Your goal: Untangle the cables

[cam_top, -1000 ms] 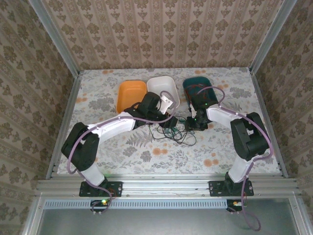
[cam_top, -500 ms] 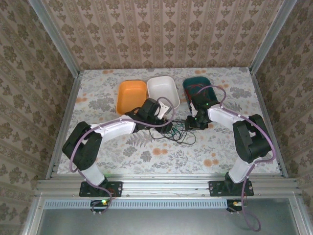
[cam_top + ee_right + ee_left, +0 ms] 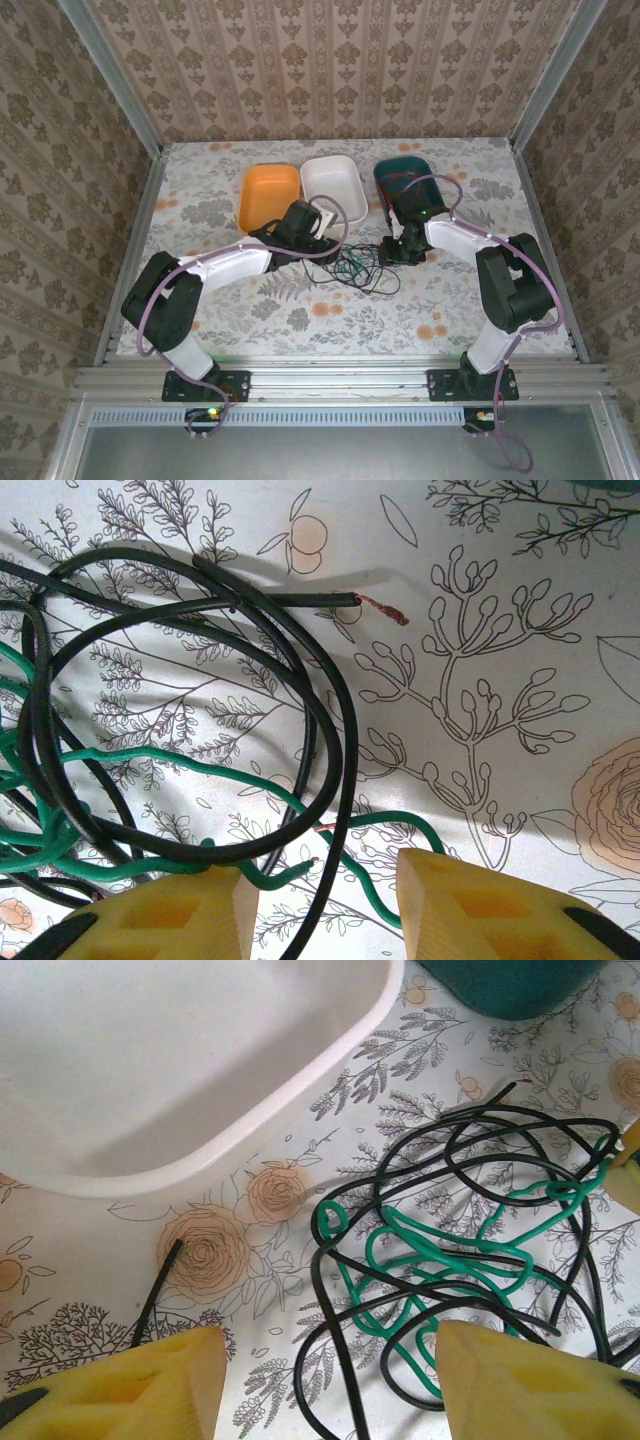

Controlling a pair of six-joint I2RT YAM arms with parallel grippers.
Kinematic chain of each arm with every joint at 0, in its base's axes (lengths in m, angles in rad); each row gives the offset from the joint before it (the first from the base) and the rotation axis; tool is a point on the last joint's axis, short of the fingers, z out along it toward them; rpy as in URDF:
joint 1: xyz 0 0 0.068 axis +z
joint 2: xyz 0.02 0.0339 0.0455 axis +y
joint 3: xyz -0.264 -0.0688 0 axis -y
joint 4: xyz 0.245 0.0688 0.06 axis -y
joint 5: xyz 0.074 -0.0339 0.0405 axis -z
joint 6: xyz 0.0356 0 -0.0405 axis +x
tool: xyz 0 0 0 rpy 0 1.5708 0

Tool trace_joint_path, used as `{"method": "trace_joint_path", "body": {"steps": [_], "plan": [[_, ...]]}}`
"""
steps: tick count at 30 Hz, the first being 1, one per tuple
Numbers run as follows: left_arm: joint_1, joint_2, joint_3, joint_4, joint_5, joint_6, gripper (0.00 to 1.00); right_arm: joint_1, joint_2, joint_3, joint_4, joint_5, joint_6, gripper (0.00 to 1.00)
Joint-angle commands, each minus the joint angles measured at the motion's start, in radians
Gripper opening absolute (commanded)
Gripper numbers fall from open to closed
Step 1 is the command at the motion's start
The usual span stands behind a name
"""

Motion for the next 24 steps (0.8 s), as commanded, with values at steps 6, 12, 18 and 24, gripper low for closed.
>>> {"method": "trace_joint_path", "body": {"steps": [6, 12, 18, 24], "plan": [[0.004, 0.099, 0.048, -0.027, 0.040, -0.002, 0.55, 0.000, -0.039, -0.013, -0.012, -0.005, 0.008, 0.43], [-0.005, 0.092, 0.078, -0.024, 0.018, 0.006, 0.13, -0.001, -0.055, -0.018, 0.001, -0.007, 0.011, 0.43], [-0.069, -0.061, 0.137, -0.030, -0.002, 0.098, 0.05, -0.001, -0.087, -0.038, 0.041, -0.026, 0.015, 0.44], [-0.091, -0.145, 0.235, -0.077, 0.071, 0.150, 0.00, 0.002, -0.189, -0.097, 0.175, -0.047, 0.042, 0.46]]}}
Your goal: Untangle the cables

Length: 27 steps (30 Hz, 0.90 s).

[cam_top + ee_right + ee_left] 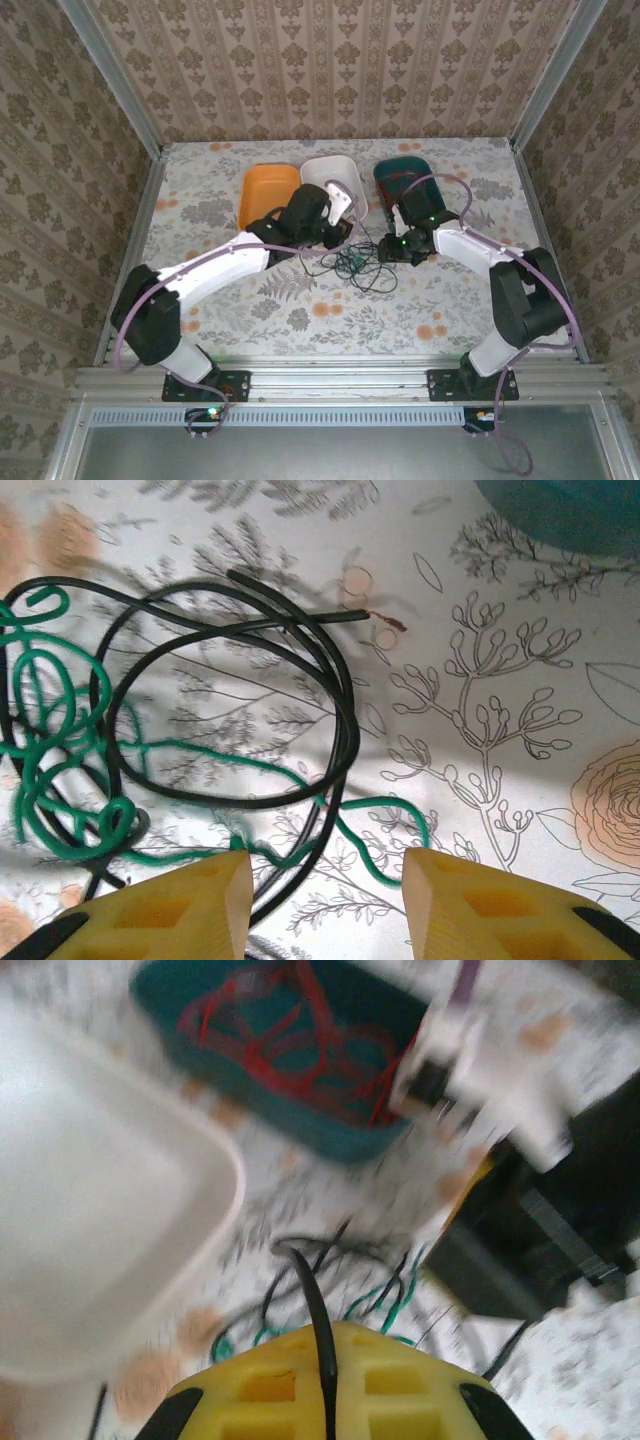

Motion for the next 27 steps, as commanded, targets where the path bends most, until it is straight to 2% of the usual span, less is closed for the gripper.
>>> {"method": "trace_joint_path", "body": {"steps": [1, 9, 20, 24, 27], "plan": [[-0.006, -0.050, 0.063, -0.036, 0.038, 0.067, 0.00, 0.002, -0.075, -0.027, 0.088, -0.017, 0.032, 0.46], [-0.036, -0.130, 0.141, -0.028, 0.048, 0.124, 0.00, 0.003, -0.179, -0.097, 0.180, -0.004, 0.059, 0.46], [-0.047, -0.228, 0.174, 0.117, 0.102, 0.180, 0.00, 0.002, -0.299, -0.154, 0.286, -0.039, 0.057, 0.50], [-0.048, -0.242, 0.187, 0.192, 0.096, 0.207, 0.00, 0.002, -0.335, -0.166, 0.330, -0.120, 0.044, 0.51], [-0.048, -0.240, 0.193, 0.232, 0.068, 0.231, 0.00, 0.006, -0.354, -0.166, 0.366, -0.241, 0.022, 0.52]]}}
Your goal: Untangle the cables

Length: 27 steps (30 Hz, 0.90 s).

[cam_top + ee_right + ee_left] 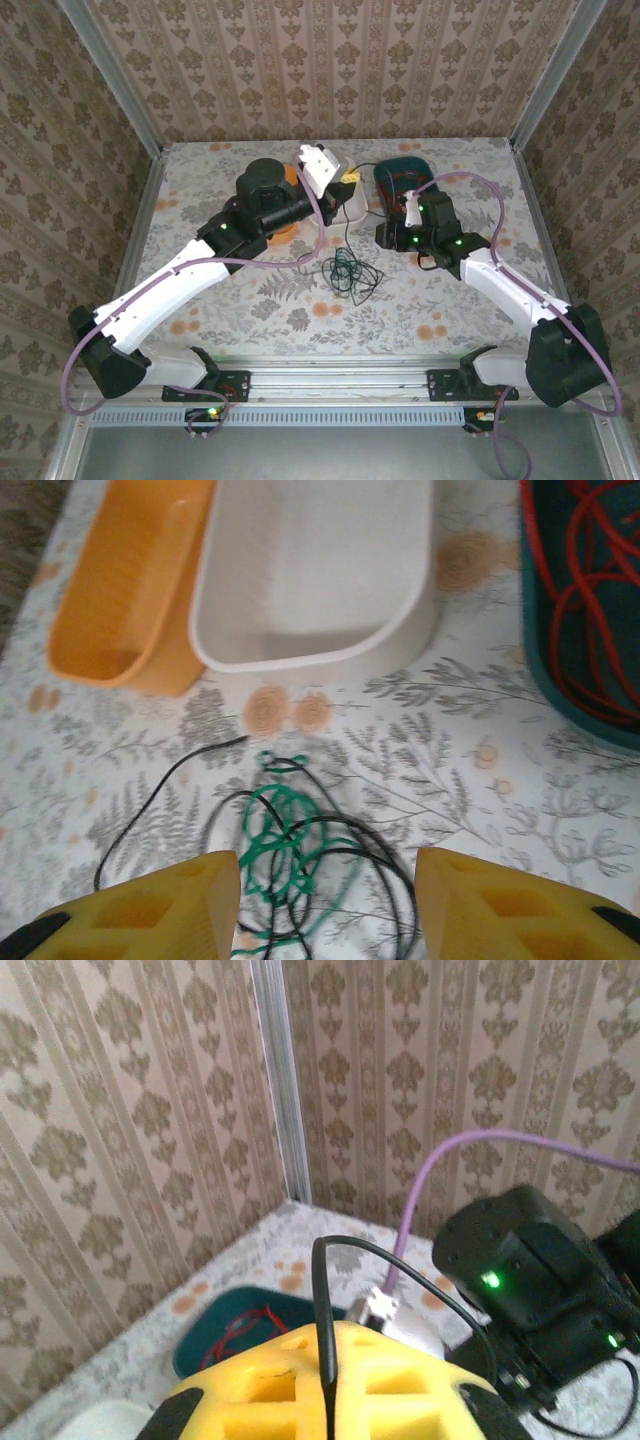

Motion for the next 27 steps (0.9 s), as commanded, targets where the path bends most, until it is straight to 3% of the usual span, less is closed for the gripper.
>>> {"method": "trace_joint_path", "body": {"steps": [1, 3, 10, 13, 17, 22, 27], "plan": [[-0.003, -0.009, 0.043, 0.086, -0.014, 0.064, 0.00, 0.014, -0.028, 0.005, 0.052, -0.166, -0.045, 0.52], [-0.003, 0.001, 0.057, 0.073, -0.019, 0.082, 0.00, 0.037, -0.016, 0.032, 0.023, -0.203, -0.079, 0.52], [0.001, -0.007, 0.065, 0.180, -0.092, 0.121, 0.00, 0.121, 0.070, 0.111, -0.091, -0.145, -0.173, 0.54], [0.023, -0.020, 0.086, 0.239, -0.074, 0.099, 0.00, 0.122, 0.078, 0.104, -0.081, -0.047, -0.154, 0.55], [0.100, -0.044, 0.081, 0.354, 0.007, -0.031, 0.00, 0.111, 0.095, 0.090, -0.088, 0.113, -0.117, 0.55], [0.196, -0.054, 0.103, 0.450, 0.079, -0.176, 0.00, 0.111, 0.162, 0.108, -0.112, 0.028, -0.134, 0.55], [0.222, -0.041, 0.157, 0.446, 0.095, -0.155, 0.00, 0.141, 0.206, 0.133, -0.118, -0.024, -0.158, 0.55]]}}
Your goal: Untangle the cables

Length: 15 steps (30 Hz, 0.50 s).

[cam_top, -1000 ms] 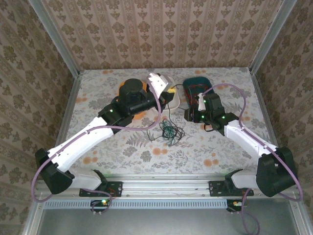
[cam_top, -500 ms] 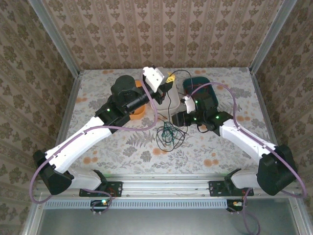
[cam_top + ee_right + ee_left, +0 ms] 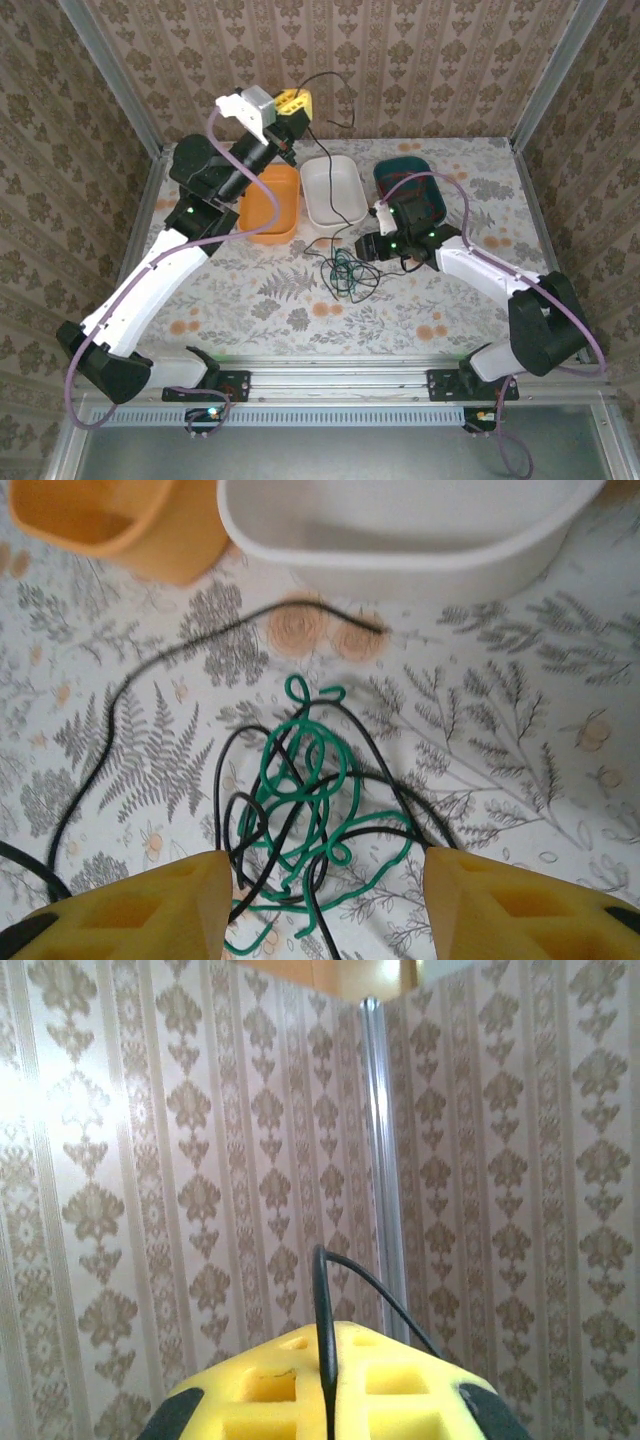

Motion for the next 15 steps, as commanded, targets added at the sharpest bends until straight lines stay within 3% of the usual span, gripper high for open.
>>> {"method": "trace_joint_path", "body": {"steps": [1, 7, 9, 12, 15], "plan": [[0.016, -0.018, 0.058, 0.076, 0.031, -0.032, 0.00, 0.016, 0.019, 0.044, -0.031, -0.030, -0.026, 0.55], [0.057, 0.015, 0.118, 0.067, -0.169, 0.013, 0.00, 0.013, -0.021, 0.006, 0.030, 0.058, 0.010, 0.56], [0.079, 0.028, 0.146, 0.047, -0.204, -0.002, 0.00, 0.013, -0.033, 0.003, 0.043, 0.032, 0.006, 0.56], [0.105, 0.046, 0.168, 0.040, -0.173, -0.044, 0.00, 0.024, -0.026, 0.013, 0.058, -0.067, -0.017, 0.56], [0.104, 0.060, 0.169, 0.040, -0.120, -0.070, 0.00, 0.058, 0.022, 0.068, 0.013, -0.078, -0.061, 0.56]]}}
